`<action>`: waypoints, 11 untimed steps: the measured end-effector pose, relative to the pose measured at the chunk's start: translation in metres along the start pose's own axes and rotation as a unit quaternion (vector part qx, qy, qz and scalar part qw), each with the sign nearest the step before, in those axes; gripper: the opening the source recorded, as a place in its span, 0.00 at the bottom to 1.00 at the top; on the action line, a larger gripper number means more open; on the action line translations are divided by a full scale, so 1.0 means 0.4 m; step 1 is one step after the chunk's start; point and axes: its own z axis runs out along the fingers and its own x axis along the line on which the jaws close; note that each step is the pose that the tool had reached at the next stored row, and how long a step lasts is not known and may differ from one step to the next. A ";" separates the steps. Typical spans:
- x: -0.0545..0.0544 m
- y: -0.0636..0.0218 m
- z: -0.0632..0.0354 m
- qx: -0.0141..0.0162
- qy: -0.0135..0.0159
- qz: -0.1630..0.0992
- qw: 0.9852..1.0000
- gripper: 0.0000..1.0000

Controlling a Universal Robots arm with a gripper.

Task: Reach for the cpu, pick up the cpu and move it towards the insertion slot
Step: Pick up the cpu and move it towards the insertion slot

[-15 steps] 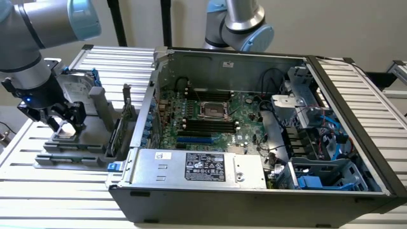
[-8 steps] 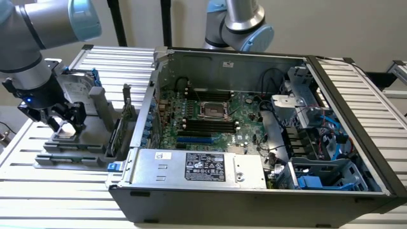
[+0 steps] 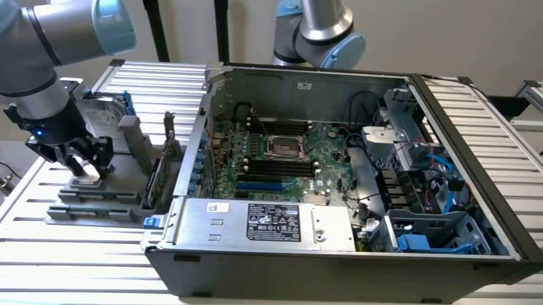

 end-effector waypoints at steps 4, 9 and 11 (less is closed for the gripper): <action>0.000 0.000 0.000 0.000 0.000 0.000 1.000 0.56; 0.000 0.000 -0.007 0.000 0.002 0.000 1.000 0.54; 0.000 0.001 -0.017 0.000 0.003 0.000 1.000 0.54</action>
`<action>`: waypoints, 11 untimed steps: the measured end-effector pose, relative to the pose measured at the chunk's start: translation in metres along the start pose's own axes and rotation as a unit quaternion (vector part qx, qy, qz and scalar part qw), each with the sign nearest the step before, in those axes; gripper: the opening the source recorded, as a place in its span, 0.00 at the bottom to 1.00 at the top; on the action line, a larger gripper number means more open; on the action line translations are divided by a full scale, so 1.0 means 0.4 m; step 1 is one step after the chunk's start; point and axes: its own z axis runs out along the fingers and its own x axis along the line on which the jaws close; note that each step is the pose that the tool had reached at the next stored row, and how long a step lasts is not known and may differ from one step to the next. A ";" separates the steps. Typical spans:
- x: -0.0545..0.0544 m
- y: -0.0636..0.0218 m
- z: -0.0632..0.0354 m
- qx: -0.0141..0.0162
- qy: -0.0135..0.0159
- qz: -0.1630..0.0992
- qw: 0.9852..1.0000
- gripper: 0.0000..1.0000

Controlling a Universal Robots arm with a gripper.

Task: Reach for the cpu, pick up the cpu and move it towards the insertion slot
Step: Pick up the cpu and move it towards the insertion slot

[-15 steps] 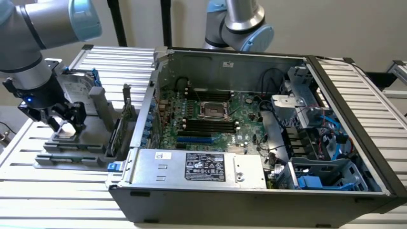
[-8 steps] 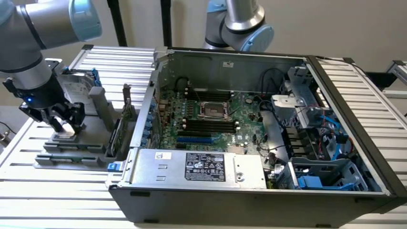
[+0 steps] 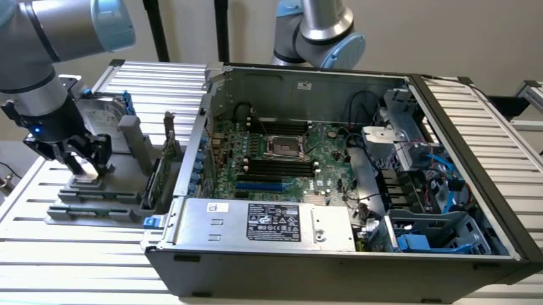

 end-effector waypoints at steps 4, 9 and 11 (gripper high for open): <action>0.000 0.001 -0.039 0.000 0.001 0.000 1.000 0.54; 0.001 0.002 -0.095 0.000 0.001 0.000 1.000 0.54; 0.001 0.002 -0.118 0.000 0.001 0.000 1.000 0.54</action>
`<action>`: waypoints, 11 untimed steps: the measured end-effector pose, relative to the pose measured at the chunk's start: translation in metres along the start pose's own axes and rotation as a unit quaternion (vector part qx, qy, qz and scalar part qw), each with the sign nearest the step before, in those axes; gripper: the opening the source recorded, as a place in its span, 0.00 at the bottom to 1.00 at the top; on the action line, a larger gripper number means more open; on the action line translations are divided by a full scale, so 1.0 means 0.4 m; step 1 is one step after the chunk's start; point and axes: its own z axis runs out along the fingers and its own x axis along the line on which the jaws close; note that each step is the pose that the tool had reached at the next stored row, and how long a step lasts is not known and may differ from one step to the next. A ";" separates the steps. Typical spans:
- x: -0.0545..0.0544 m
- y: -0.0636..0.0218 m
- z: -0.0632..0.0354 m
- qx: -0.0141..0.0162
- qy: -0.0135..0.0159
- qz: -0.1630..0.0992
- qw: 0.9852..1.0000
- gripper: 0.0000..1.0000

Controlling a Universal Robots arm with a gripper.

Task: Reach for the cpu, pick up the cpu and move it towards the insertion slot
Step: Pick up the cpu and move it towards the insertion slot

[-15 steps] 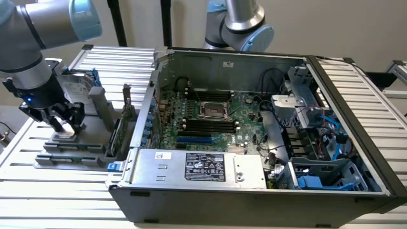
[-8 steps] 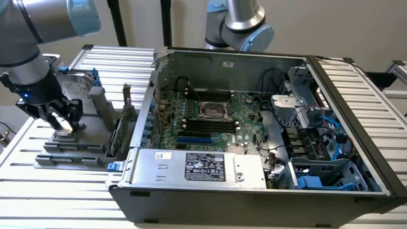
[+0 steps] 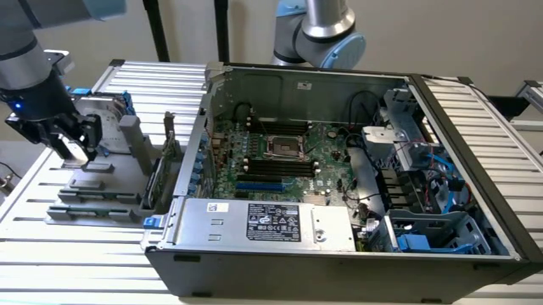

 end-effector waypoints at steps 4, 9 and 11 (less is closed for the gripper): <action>-0.002 0.001 -0.046 0.000 0.000 0.000 1.000 0.54; -0.010 0.002 -0.103 0.000 0.000 0.000 1.000 0.54; -0.015 0.003 -0.126 0.000 0.000 0.000 1.000 0.54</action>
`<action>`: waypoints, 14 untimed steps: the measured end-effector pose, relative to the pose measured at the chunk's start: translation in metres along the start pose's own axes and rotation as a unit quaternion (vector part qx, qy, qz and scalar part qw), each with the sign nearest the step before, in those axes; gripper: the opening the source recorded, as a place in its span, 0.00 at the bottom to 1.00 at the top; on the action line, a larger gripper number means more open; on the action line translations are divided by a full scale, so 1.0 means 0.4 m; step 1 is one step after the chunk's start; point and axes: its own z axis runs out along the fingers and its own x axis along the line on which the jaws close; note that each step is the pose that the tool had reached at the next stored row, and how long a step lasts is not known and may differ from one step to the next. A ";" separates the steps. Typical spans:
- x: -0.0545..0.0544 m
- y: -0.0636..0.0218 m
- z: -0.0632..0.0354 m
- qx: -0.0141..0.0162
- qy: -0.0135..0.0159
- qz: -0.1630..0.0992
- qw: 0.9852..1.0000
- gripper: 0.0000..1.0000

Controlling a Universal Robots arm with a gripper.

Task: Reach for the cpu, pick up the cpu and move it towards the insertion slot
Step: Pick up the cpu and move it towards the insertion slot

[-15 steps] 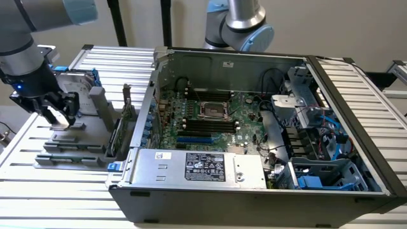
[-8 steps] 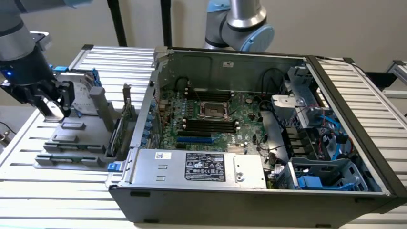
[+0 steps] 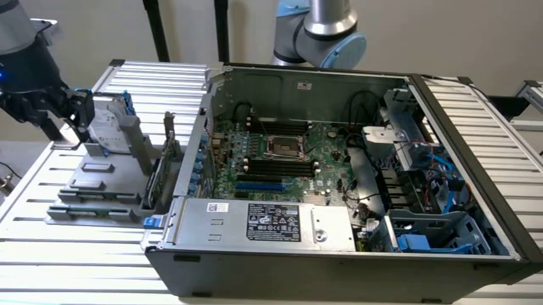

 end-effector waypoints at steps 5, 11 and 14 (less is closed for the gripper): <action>-0.043 0.002 -0.057 -0.001 0.001 0.000 1.000 0.54; -0.110 0.006 -0.126 -0.005 0.004 -0.001 1.000 0.54; -0.143 0.007 -0.154 -0.007 0.005 -0.001 1.000 0.54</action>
